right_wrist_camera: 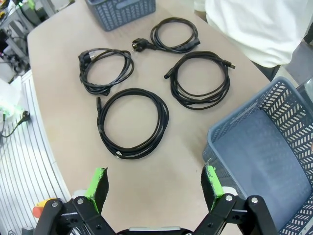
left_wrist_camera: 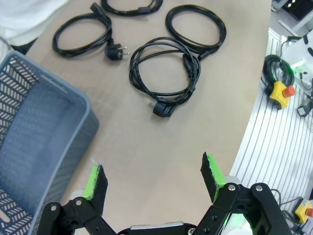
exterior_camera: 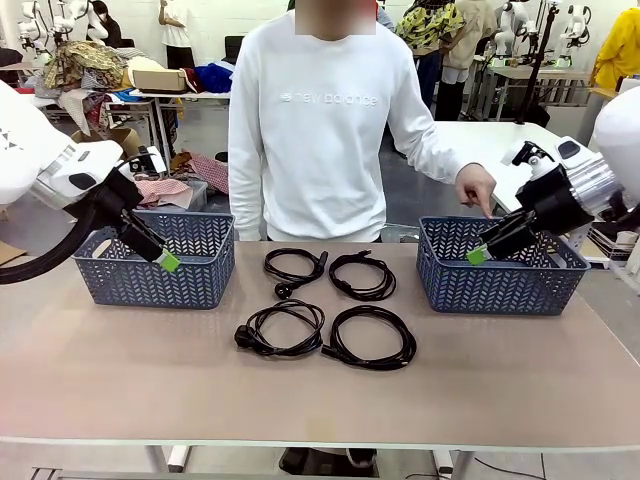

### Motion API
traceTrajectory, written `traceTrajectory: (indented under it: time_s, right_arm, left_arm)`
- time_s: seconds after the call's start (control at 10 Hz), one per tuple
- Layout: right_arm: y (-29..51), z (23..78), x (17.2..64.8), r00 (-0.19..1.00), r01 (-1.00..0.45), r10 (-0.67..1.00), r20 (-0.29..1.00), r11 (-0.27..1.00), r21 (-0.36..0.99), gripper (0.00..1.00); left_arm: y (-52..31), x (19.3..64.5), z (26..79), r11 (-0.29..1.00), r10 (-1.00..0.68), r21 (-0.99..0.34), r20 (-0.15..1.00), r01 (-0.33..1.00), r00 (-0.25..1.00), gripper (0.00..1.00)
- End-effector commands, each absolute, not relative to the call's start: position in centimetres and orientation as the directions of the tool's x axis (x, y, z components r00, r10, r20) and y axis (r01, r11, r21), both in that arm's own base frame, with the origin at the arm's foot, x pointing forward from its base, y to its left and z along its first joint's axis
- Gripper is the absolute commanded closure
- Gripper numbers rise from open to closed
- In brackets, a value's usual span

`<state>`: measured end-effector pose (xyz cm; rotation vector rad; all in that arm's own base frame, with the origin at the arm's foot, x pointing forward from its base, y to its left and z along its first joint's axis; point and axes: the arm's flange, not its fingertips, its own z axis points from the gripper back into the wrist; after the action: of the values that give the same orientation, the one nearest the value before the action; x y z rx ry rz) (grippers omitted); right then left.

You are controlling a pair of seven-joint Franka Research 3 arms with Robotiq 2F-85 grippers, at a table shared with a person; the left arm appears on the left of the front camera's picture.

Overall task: Organize the cables according to human instructions.
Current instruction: Pick up a bundle of cables and place it in the basket indicated by the human.

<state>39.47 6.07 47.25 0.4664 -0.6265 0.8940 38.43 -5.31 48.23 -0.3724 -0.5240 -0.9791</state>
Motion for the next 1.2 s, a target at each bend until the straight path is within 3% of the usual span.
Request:
traceTrajectory:
  time_s: [0.0,0.4,1.1]
  right_arm:
    - [6.0,47.0,39.9,0.442,-0.843,0.566,0.695,0.526,0.108,0.00]
    - [10.3,46.9,40.0,0.429,-0.880,0.690,0.583,0.466,0.096,0.00]
    - [20.0,40.4,41.1,0.280,-0.959,0.902,0.328,0.275,0.061,0.00]
  left_arm:
    - [-5.1,38.5,48.0,0.494,-0.677,-0.070,0.595,0.867,0.433,0.00]
    - [-5.1,38.5,48.0,0.494,-0.677,-0.070,0.595,0.867,0.433,0.00]
    - [-5.1,38.5,48.0,0.494,-0.677,-0.070,0.595,0.867,0.433,0.00]
